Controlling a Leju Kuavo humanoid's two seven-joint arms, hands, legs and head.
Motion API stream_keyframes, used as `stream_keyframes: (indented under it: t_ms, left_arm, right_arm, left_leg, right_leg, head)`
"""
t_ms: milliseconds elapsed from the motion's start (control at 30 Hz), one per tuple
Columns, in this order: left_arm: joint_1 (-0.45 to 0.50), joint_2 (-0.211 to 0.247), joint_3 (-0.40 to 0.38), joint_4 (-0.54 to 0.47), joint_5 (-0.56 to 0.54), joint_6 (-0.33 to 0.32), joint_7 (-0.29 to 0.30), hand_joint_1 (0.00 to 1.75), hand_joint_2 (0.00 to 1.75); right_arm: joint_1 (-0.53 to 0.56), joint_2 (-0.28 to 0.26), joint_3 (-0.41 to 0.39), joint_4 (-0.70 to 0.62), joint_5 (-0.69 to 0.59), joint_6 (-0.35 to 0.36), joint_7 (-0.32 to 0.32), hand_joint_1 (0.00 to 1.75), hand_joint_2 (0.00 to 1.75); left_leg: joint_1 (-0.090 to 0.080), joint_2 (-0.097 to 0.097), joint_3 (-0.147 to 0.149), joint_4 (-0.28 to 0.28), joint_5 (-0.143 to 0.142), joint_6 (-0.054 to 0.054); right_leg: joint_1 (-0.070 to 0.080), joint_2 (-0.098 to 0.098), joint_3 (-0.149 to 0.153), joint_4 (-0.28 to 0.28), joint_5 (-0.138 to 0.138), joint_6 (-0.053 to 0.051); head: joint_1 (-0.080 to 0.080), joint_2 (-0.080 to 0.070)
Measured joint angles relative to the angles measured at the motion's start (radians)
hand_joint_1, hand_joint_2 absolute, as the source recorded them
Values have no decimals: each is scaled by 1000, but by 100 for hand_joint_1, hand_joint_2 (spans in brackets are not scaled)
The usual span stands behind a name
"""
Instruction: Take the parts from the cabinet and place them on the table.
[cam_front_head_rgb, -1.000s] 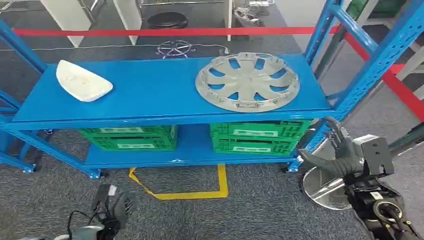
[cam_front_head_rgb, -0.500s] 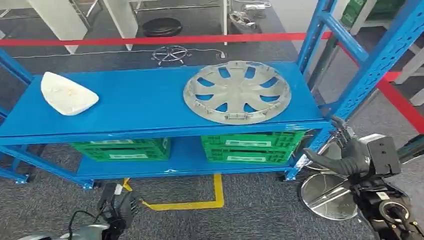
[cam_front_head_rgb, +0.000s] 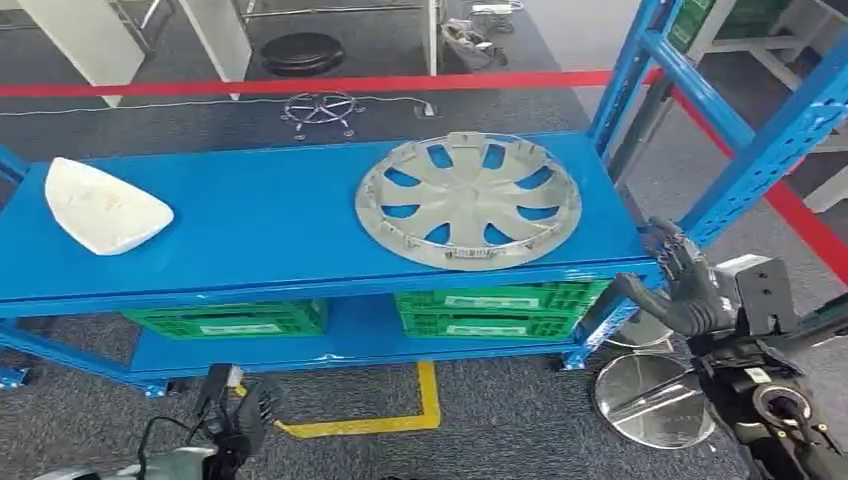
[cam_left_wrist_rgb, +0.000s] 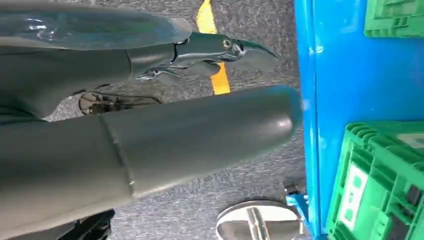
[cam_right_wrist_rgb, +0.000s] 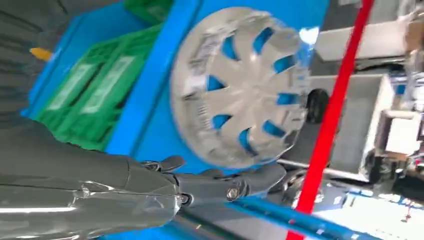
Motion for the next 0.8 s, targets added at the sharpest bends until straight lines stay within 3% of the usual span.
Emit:
stream_keyframes:
  t_ms: [33,100,133,167,200,267,300,333,367,400,467,500,567,600,633,667,733,767,800]
  left_arm:
    - [-3,0,0,0,-1,3,-1,0,0]
    - [-5,-2,0,0,-2,5,-1,0,0]
    - [-4,-2,0,0,-2,5,-1,0,0]
    - [-2,-3,0,0,-2,5,-1,0,0]
    - [-2,-3,0,0,-3,5,-1,0,0]
    - [-4,-6,0,0,-3,5,-1,0,0]
    - [-4,-7,0,0,-3,5,-1,0,0]
    - [-8,-9,0,0,-3,5,-2,0,0]
    - [-7,-8,0,0,-3,5,-2,0,0]
    - [-6,-6,0,0,-3,6,-2,0,0]
    - [-6,-7,0,0,-3,6,-2,0,0]
    - [-6,-5,0,0,-3,6,-2,0,0]
    - [-8,-1,0,0,-3,6,-4,0,0]
    - [-8,-2,0,0,-3,6,-4,0,0]
    - [-9,-3,0,0,-4,5,-5,0,0]
    - [-11,-3,0,0,-4,5,-5,0,0]
    - [-11,-3,0,0,-4,5,-5,0,0]
    - [-9,-4,0,0,-4,5,-5,0,0]
    - [-7,-4,0,0,-4,5,-5,0,0]
  right_arm:
    - [-2,2,3,1,-4,5,-15,0,0]
    - [0,2,5,8,-6,15,-43,0,0]
    - [0,2,6,13,0,22,-54,0,0]
    - [0,2,8,17,5,29,-61,0,0]
    - [-1,2,9,19,3,41,-67,0,0]
    - [-2,3,11,22,-10,61,-72,0,0]
    - [-4,2,11,24,-14,64,-75,0,0]
    - [-7,3,13,27,-15,66,-75,0,0]
    - [-10,3,13,28,-16,69,-75,0,0]
    - [-9,3,14,30,-17,70,-78,0,0]
    - [-9,5,16,32,-17,73,-79,0,0]
    - [-10,5,16,34,-17,76,-79,0,0]
    - [-11,6,16,34,-16,85,-80,0,0]
    - [-9,6,16,35,-14,87,-80,0,0]
    - [-13,6,17,36,-13,88,-82,0,0]
    - [-17,6,17,39,-13,87,-82,0,0]
    - [-16,6,22,41,-12,92,-81,0,0]
    - [-13,6,23,45,-10,93,-81,0,0]
    - [-12,6,24,48,-10,95,-80,0,0]
  left_leg:
    - [0,0,6,0,-5,7]
    - [-2,-1,15,1,-15,12]
    - [-2,-2,20,1,-19,12]
    - [-2,-4,26,1,-24,11]
    - [-2,-6,35,1,-30,11]
    - [-3,-8,58,1,-43,6]
    - [-3,-8,61,-2,-47,4]
    - [-8,-9,58,4,-48,0]
    - [-6,-10,50,3,-45,-6]
    - [-14,-10,45,11,-50,3]
    - [-11,-8,45,10,-51,5]
    - [-12,-9,47,9,-51,11]
    - [-14,-8,67,-29,-37,26]
    - [5,-2,95,-73,-20,20]
    - [4,1,114,-96,-14,17]
    - [6,2,119,-100,-12,16]
    - [12,2,122,-100,-16,9]
    - [17,-5,122,-99,-18,4]
    - [24,-11,123,-97,-20,-5]
  right_leg:
    - [0,-3,-31,71,-32,2]
    - [-1,-3,-133,256,-91,7]
    - [-1,-3,-170,303,-91,8]
    - [-2,-3,-179,295,-65,8]
    - [-1,-4,-167,243,-18,6]
    - [0,-4,-97,53,107,-5]
    - [2,-4,-75,9,111,-12]
    - [11,-5,-74,-6,115,-14]
    - [10,-5,-57,-23,99,-20]
    - [4,-3,-59,-29,101,-16]
    - [2,-1,-59,-34,102,-14]
    - [2,0,-57,-36,103,-11]
    - [4,3,-43,-60,111,-5]
    - [5,-1,-46,-57,106,-8]
    - [6,-3,-54,-28,89,-2]
    - [3,-2,-84,37,55,1]
    - [-11,-3,-166,197,-6,16]
    - [-19,-3,-189,237,-12,25]
    - [-27,-4,-189,228,6,34]
  head:
    - [3,0]
    - [5,0]
    - [7,0]
    - [6,0]
    - [7,0]
    - [8,0]
    - [8,0]
    - [10,0]
    - [14,0]
    - [10,0]
    - [4,0]
    - [5,0]
    - [1,0]
    - [0,0]
    - [3,0]
    - [8,0]
    - [9,0]
    - [9,0]
    - [9,0]
